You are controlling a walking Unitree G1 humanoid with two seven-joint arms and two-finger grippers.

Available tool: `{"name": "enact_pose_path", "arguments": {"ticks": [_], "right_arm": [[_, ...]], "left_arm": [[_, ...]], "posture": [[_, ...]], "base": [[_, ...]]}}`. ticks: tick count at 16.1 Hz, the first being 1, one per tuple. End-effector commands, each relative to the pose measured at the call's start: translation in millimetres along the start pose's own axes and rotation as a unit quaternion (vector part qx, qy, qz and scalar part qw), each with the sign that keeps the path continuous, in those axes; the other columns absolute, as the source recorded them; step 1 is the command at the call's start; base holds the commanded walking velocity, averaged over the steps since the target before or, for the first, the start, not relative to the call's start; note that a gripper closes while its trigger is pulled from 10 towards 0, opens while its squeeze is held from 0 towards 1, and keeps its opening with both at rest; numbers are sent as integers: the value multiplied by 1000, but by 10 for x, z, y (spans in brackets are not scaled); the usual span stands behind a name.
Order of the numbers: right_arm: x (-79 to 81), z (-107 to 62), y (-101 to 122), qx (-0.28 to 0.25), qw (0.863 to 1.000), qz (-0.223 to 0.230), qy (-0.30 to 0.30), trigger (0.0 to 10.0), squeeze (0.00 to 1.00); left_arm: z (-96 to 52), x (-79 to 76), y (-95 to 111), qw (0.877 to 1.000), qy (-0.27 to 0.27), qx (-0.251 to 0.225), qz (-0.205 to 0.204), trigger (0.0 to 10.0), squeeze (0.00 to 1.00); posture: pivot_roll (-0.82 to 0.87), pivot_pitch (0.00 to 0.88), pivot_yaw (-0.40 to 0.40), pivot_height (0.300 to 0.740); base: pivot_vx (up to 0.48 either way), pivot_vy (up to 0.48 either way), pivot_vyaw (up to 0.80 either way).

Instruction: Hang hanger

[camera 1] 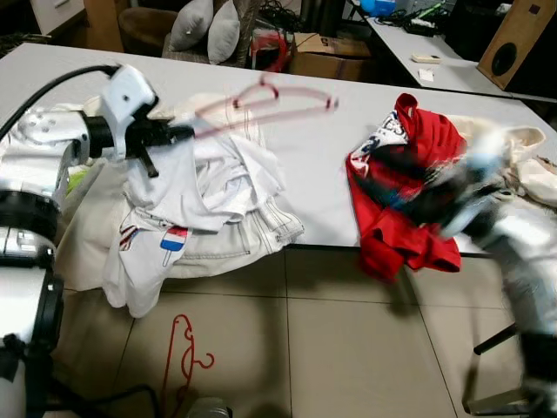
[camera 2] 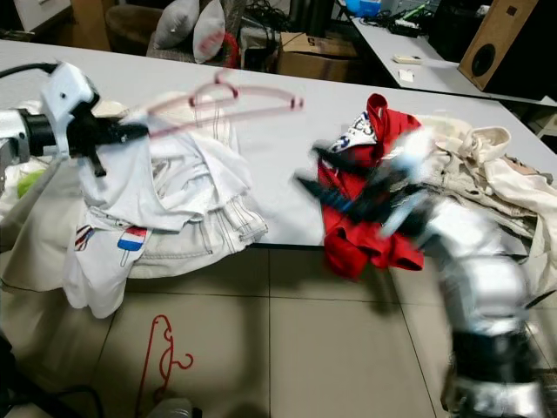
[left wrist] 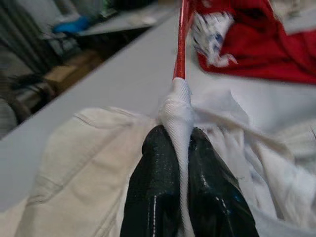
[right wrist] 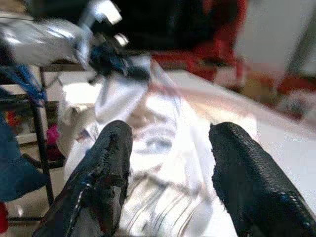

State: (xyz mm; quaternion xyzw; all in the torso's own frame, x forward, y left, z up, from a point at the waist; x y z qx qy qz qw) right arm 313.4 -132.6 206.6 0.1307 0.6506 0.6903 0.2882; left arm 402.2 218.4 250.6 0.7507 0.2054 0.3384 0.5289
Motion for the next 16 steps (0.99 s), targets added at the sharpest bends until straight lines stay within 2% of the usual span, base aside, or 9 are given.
{"name": "enact_pose_path", "arguments": {"ticks": [1,2,4,6,7,8,11,13,16], "right_arm": [[-30,56,-199,44,998,15,-52,10000,1000],[-48,124,-380,64,992,48,-102,10000,1000],[-41,184,-502,75,986,71,-128,10000,1000],[-36,361,-671,87,980,98,-150,10000,1000],[-39,547,-762,91,979,109,-145,10000,1000],[-34,620,-785,92,979,113,-141,10000,1000],[50,1001,-721,52,985,146,-77,10000,1000],[53,1098,-716,55,985,146,-72,10000,1000],[17,1228,-733,66,985,136,-79,10000,1000]], "left_arm": [[10,0,89,999,23,-31,-2,0,0],[-5,-59,78,998,32,-48,-4,0,0],[-10,-118,92,997,39,-64,-17,0,0],[-8,-263,142,994,57,-89,-35,0,0],[-30,-343,180,993,61,-96,-40,0,0],[-47,-362,200,992,65,-97,-42,0,0],[-116,-464,384,993,59,-101,-33,0,0],[-140,-513,458,994,45,-99,-26,0,0],[-212,-697,664,995,7,-102,-24,0,0]], "posture": [[145,0,-74,740],[146,0,-73,740],[146,0,-68,740],[142,0,-59,740],[148,5,-64,740],[151,10,-67,740],[212,91,-110,740],[225,113,-111,740],[248,142,-108,740]], "base": [[0,0,0],[0,0,0],[0,0,0],[0,0,0],[0,0,0],[0,0,0],[0,0,0],[0,0,0],[0,0,0]]}}
Point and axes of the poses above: a point about 5 cm out from each wrist's last joint towards the gripper, its own z axis pointing out of the wrist towards the gripper, its own y axis along the axis of the wrist's last joint, x = y × z, the point moved 4 cm from there along z, pointing out of the wrist towards the gripper, and after that the axes turned 9 degrees about -z, right-handed, at the moved point
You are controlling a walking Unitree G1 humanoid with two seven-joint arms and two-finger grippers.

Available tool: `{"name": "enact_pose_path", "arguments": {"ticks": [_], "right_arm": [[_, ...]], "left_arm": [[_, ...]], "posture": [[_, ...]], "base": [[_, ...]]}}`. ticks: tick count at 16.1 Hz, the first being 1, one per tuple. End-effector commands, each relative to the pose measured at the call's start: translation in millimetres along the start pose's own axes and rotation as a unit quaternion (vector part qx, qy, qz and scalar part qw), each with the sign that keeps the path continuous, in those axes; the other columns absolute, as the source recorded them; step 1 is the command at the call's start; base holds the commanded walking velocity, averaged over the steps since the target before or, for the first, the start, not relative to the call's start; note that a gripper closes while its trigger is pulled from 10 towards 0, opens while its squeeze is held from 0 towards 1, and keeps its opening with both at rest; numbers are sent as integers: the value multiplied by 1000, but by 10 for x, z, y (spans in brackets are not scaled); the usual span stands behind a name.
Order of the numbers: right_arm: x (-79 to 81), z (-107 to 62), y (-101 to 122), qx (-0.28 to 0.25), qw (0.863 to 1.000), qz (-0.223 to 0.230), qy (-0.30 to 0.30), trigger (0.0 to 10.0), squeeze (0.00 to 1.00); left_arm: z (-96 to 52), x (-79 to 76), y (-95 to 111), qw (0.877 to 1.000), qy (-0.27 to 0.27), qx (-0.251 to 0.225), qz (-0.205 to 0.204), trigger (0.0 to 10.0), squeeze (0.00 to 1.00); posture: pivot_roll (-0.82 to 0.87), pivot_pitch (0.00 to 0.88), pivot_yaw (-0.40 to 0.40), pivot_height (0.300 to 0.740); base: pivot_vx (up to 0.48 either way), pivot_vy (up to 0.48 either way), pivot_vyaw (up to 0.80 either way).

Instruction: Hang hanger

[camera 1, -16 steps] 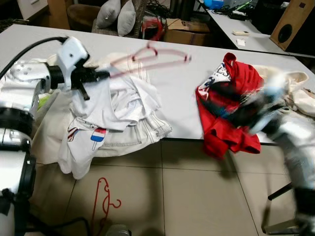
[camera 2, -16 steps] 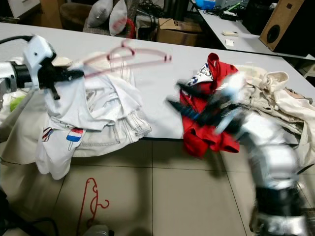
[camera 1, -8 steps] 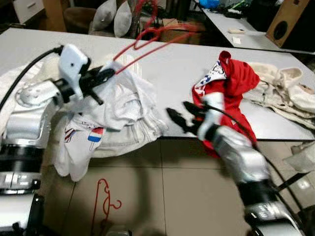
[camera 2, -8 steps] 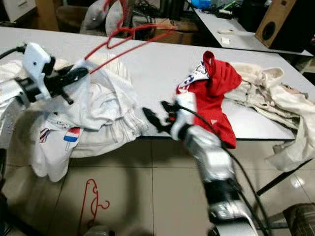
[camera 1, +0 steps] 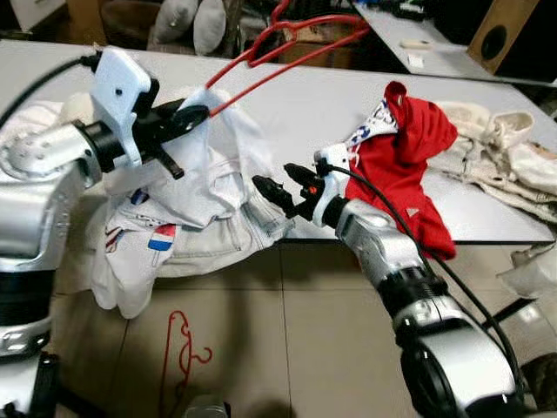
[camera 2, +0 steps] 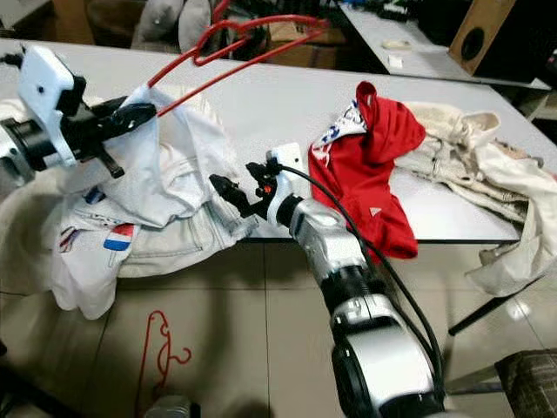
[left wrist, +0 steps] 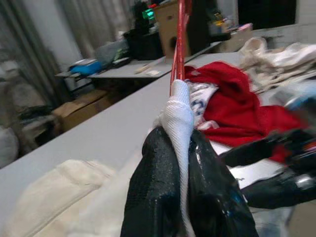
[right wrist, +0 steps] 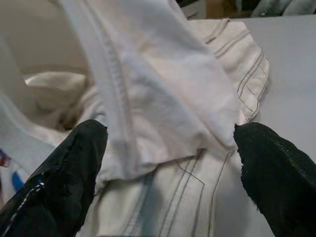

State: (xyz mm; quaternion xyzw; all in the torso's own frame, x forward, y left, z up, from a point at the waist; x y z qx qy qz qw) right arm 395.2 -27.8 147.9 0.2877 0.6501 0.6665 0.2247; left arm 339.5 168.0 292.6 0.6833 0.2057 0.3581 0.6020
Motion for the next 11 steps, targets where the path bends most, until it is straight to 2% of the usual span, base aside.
{"name": "enact_pose_path", "arguments": {"ticks": [1,10,11], "right_arm": [[-22,25,24,-5,1000,-6,0,10000,1000],[160,209,190,-51,998,-3,26,10000,1000],[181,232,174,-44,999,-8,25,10000,1000]], "left_arm": [[3,-113,104,1000,-25,-6,-2,0,0],[83,-417,273,997,-61,-25,-39,0,0],[81,-484,363,995,-74,-39,-55,0,0]], "posture": [[252,146,-108,740],[254,152,-106,740],[254,150,-105,740]], "base": [[0,0,0],[0,0,0],[0,0,0]]}}
Point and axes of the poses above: a point about 5 cm out from each wrist's last joint towards the gripper, its own z axis pointing out of the wrist towards the gripper, its own y axis along the axis of the wrist's last joint, x = y × z, the point moved 4 cm from there along z, pointing out of the wrist towards the gripper, and after that the axes turned 9 degrees about -z, right-handed, at the moved point
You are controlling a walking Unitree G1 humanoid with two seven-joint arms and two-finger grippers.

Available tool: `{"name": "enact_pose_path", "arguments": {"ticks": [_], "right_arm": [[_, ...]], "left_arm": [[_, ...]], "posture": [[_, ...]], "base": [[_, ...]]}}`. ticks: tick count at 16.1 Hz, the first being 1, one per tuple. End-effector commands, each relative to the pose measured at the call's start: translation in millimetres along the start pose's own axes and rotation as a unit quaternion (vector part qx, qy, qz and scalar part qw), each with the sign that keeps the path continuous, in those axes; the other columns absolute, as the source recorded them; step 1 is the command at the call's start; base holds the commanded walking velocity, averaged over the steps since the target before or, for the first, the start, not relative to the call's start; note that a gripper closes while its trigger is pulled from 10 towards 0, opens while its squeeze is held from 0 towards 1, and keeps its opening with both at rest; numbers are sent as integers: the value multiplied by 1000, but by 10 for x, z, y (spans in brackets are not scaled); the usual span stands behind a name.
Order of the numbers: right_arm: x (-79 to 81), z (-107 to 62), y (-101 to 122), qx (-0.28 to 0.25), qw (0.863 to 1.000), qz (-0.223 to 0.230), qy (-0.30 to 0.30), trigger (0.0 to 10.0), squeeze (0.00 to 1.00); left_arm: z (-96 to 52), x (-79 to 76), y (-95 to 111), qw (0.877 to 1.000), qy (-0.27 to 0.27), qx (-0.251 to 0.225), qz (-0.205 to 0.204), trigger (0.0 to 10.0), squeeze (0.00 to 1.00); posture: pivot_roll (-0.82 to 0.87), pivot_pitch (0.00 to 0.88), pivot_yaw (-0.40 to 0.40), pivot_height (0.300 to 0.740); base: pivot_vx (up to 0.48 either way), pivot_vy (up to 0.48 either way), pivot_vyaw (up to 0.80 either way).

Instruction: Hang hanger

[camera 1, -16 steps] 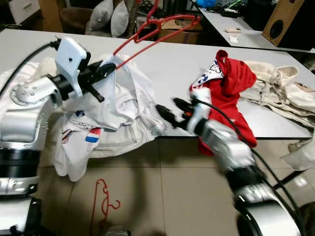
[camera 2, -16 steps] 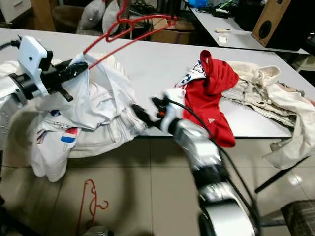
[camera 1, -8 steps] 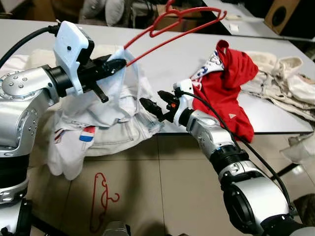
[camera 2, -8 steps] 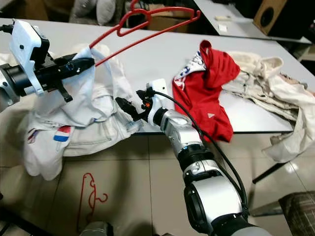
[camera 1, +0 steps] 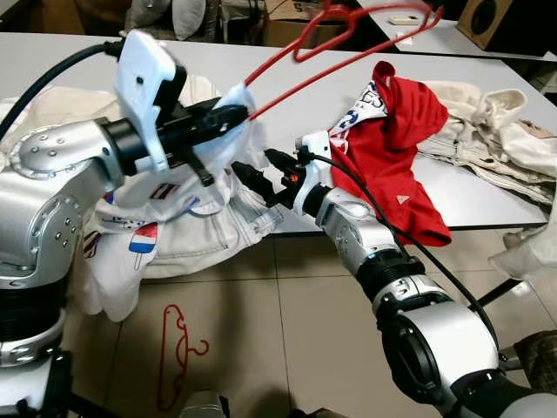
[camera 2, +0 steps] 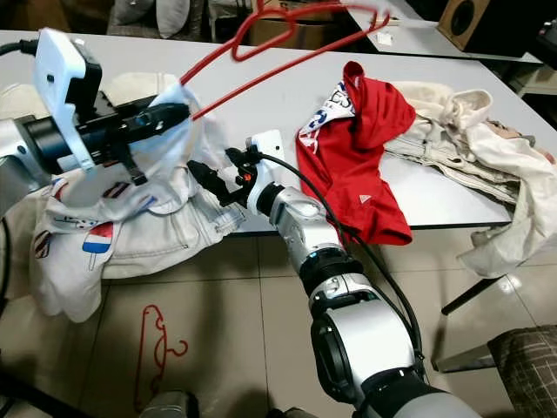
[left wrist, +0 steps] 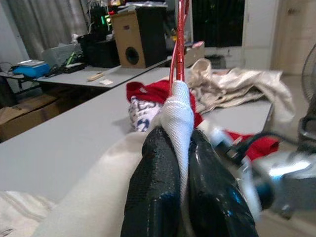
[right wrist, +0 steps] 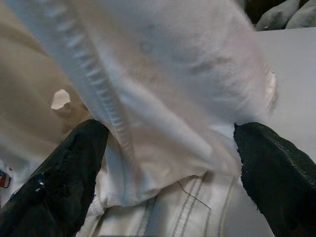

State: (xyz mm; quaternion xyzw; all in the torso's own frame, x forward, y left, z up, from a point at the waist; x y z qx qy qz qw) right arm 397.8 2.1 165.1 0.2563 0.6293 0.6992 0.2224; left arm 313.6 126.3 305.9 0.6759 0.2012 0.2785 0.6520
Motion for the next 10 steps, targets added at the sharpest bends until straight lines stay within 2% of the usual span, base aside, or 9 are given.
{"name": "enact_pose_path", "arguments": {"ticks": [1,3,4,5,10], "right_arm": [[-18,7,-1,5,1000,-6,-7,10000,1000],[-24,17,-37,19,1000,-11,-16,10000,1000],[-35,17,-57,26,999,-9,-22,10000,635],[-46,15,-83,34,999,-9,-27,10000,0],[-159,-78,-276,79,994,8,-72,10000,0]], "left_arm": [[6,-105,138,1000,-22,-19,3,0,0],[-4,-146,203,999,-31,-32,-9,0,0],[-12,-152,229,999,-32,-35,-9,0,0],[-30,-126,257,999,-21,-36,-10,0,0],[-91,-51,379,999,-9,-51,-17,0,0]], "posture": [[254,150,-105,740],[257,149,-109,740],[259,149,-111,740],[262,147,-114,740],[263,138,-109,740]], "base": [[0,0,0],[0,0,0],[0,0,0],[0,0,0],[0,0,0]]}}
Point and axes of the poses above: a point about 5 cm out from each wrist's last joint towards the gripper, its own z axis pointing out of the wrist towards the gripper, its own y axis along the axis of the wrist's last joint, x = y × z, the point moved 4 cm from there along z, pointing out of the wrist towards the gripper, and after that the axes turned 9 degrees about -z, right-handed, at the moved point
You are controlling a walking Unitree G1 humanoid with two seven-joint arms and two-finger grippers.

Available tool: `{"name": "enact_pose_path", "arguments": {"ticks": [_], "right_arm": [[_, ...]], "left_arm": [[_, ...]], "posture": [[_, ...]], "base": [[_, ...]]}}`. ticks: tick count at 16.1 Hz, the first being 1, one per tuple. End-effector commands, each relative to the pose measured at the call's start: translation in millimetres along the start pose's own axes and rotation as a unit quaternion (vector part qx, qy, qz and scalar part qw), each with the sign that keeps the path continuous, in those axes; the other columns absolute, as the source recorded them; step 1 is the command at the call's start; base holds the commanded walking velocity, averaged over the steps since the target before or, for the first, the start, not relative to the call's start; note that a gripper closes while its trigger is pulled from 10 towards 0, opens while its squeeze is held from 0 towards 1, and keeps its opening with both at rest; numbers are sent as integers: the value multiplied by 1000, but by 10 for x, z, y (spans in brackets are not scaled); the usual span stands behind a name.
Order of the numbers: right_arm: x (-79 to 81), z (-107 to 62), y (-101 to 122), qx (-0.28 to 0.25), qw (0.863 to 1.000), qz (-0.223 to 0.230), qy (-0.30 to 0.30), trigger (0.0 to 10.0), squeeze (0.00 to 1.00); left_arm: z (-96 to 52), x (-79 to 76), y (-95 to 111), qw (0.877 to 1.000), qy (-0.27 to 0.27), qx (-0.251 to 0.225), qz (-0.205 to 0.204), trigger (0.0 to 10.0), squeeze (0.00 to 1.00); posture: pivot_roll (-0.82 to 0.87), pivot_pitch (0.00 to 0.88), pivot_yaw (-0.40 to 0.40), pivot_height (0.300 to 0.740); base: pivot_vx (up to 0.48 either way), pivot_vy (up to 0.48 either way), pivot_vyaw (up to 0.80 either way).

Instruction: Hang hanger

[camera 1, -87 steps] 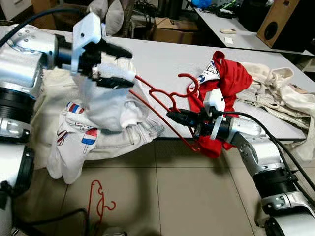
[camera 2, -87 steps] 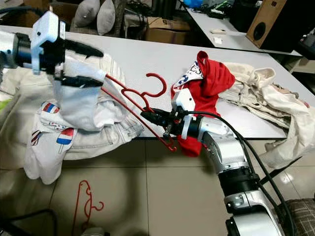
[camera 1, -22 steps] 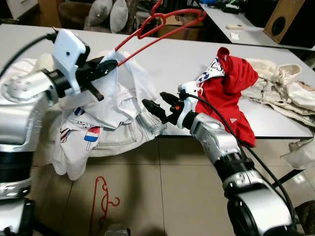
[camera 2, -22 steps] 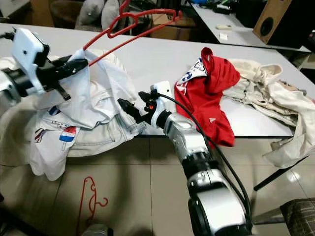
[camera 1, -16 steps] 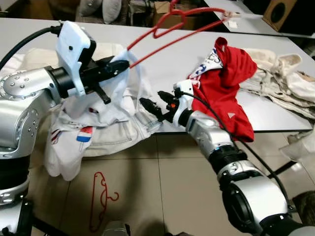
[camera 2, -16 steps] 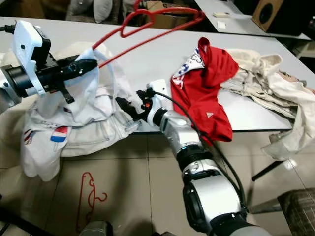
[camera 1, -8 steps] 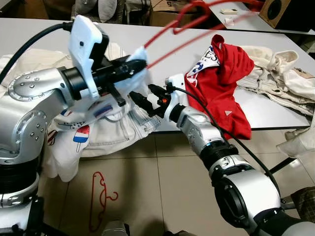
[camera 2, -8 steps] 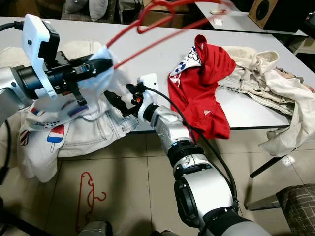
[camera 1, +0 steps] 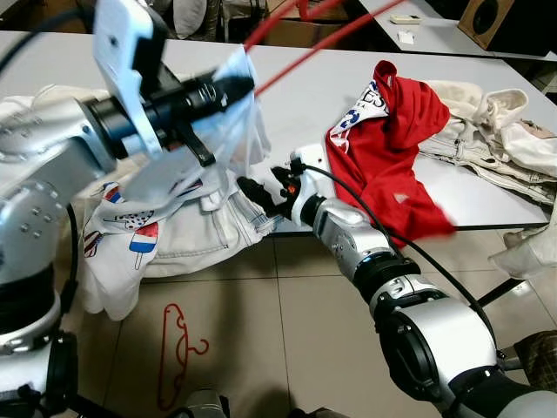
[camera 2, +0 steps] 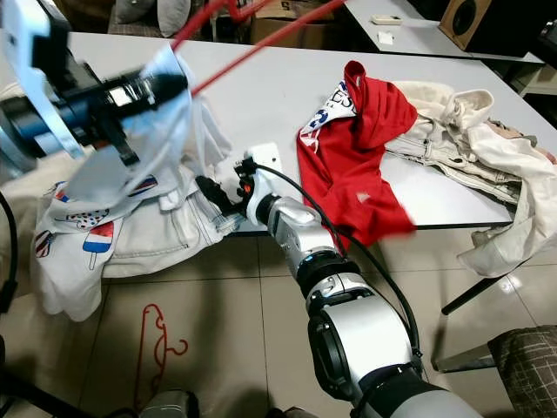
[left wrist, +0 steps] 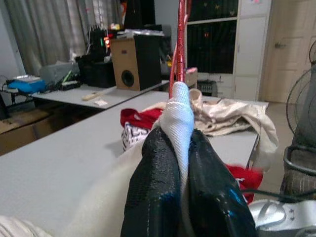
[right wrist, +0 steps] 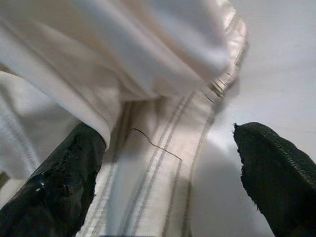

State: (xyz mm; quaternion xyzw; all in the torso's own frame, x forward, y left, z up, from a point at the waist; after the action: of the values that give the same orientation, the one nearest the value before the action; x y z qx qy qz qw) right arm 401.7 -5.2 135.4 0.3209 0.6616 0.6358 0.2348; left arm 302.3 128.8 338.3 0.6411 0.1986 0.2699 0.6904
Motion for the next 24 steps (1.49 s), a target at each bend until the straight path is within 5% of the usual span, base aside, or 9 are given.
{"name": "enact_pose_path", "arguments": {"ticks": [1,4,6,7,9,16,17,19,24], "right_arm": [[-93,-36,0,3,1000,8,-16,10000,0],[-105,-58,41,-15,1000,10,-5,7529,0],[-89,-82,125,-49,999,12,18,10000,0],[-94,-103,114,-48,999,0,23,8392,0],[-121,-137,25,-32,999,-5,18,0,0],[58,-132,-19,-39,996,14,84,0,0],[72,-120,-10,-43,996,16,81,10000,0],[30,-105,52,-66,995,43,55,10000,1000],[56,-190,320,-189,975,89,71,10000,1000]], "left_arm": [[-5,-17,66,1000,-5,-6,3,0,0],[-8,-7,71,1000,-5,-4,3,0,0],[-14,33,26,1000,6,9,12,0,0],[-18,42,20,1000,9,9,11,0,0],[-13,33,52,1000,5,0,6,0,0],[-6,39,137,1000,-1,-12,7,0,0],[-4,32,120,1000,-1,-7,9,0,0],[-2,54,31,1000,9,11,19,0,0],[6,95,-110,999,28,26,18,0,0]], "posture": [[263,138,-109,740],[266,135,-104,740],[269,131,-105,740],[266,128,-102,740],[263,124,-98,740],[278,118,-103,740],[280,114,-105,740],[281,110,-108,740],[270,106,-104,740]], "base": [[0,0,0],[0,0,0],[0,0,0],[0,0,0],[0,0,0],[0,0,0],[0,0,0],[0,0,0],[0,0,0]]}}
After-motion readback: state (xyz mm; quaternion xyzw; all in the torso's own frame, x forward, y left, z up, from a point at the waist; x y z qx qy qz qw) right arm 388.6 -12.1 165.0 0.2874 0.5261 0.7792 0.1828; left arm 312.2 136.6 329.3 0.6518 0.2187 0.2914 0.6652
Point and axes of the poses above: a point about 5 cm out from each wrist's last joint towards the gripper, its own z axis pointing out of the wrist towards the gripper, its own y axis along the axis of the wrist's last joint, x = y × z, the point moved 4 cm from there along z, pointing out of the wrist towards the gripper, and after that the axes turned 9 degrees about -z, right-handed, at the moved point
